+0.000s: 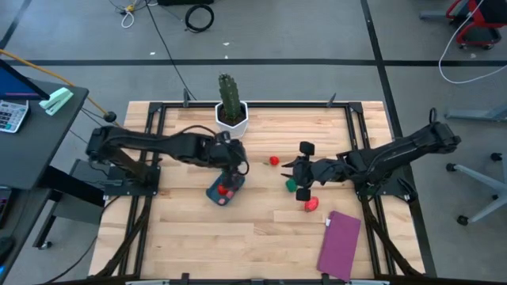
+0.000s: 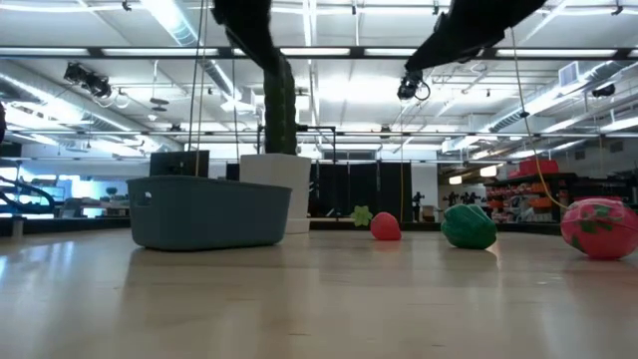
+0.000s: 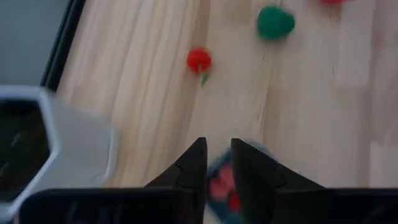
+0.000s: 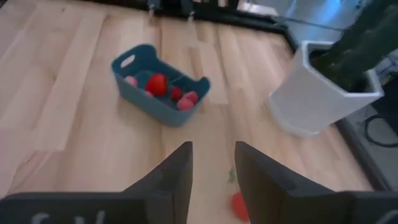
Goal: Pick and placing Produce into tupperware
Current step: Put the red strawberry into the blue bin
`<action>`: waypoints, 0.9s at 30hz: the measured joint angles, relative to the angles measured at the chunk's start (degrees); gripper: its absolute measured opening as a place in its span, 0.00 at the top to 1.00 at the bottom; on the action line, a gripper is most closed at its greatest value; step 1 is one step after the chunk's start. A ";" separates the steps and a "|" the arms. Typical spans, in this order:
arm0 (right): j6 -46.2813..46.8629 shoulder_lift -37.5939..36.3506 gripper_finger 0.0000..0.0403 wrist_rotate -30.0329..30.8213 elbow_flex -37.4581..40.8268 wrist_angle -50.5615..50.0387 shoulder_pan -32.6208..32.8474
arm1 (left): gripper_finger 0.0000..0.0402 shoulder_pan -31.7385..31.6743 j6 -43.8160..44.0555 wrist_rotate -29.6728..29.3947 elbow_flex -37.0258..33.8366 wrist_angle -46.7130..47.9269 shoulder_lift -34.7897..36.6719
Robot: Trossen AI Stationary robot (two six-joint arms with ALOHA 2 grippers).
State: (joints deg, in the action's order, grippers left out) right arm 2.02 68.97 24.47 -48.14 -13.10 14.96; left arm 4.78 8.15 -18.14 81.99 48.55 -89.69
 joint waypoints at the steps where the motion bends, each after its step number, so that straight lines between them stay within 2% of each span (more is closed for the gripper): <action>1: -0.08 0.58 0.68 -0.60 0.00 0.06 -0.05 | 0.82 0.02 0.36 -0.12 1.19 3.12 0.34; 4: 0.74 3.08 0.65 -1.16 0.00 -0.05 -0.34 | 0.85 0.63 2.51 -3.34 5.16 12.52 1.09; 9: 2.66 8.33 0.54 -1.47 0.00 0.22 -1.70 | 0.91 2.96 9.90 -14.56 11.39 28.35 4.01; 13: 2.37 12.43 0.46 -1.47 0.00 2.64 -3.44 | 0.94 4.98 15.92 -22.03 14.69 34.96 8.87; 15: 2.35 14.16 0.43 -1.17 0.00 2.95 -4.37 | 0.95 6.15 18.67 -23.93 14.62 34.71 12.75; 18: 2.27 16.51 0.42 -0.87 0.00 3.89 -5.68 | 0.97 8.42 21.95 -26.67 10.27 34.01 19.68; 21: 1.75 18.01 0.43 -0.86 0.00 5.17 -6.69 | 0.97 11.01 27.79 -30.29 0.50 31.34 27.87; 24: 0.77 18.69 0.44 -0.89 0.00 6.11 -7.41 | 0.97 13.74 30.20 -30.65 -12.56 22.67 36.35; 27: 0.36 18.69 0.44 -2.48 0.00 6.56 -8.27 | 0.98 16.86 25.87 -26.73 -24.89 10.09 43.25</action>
State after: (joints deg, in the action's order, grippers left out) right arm 2.37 87.66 21.99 -48.14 -6.54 6.69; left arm 21.63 34.02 -44.87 57.10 58.64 -46.44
